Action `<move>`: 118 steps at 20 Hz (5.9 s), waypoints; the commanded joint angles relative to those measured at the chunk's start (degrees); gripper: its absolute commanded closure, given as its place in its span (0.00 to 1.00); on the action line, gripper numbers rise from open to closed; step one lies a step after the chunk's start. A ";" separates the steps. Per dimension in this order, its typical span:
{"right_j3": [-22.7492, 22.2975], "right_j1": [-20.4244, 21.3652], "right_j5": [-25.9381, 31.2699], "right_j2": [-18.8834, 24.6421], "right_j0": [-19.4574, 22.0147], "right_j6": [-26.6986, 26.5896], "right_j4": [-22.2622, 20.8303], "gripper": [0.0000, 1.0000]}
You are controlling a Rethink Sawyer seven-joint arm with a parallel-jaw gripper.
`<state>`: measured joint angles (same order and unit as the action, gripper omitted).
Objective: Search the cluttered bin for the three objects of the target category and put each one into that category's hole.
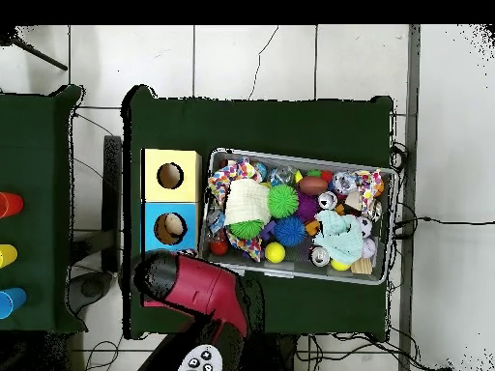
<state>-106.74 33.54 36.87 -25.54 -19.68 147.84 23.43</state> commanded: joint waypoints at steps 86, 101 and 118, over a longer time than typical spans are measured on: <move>8.32 0.00 14.96 -1.39 -6.11 19.68 -0.48 1.00; 18.04 -4.90 22.08 3.95 -3.85 22.59 5.01 1.00; 26.55 -13.05 23.02 2.34 -5.85 24.20 5.80 1.00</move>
<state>-84.04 25.52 56.65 -28.28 -25.06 154.53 27.24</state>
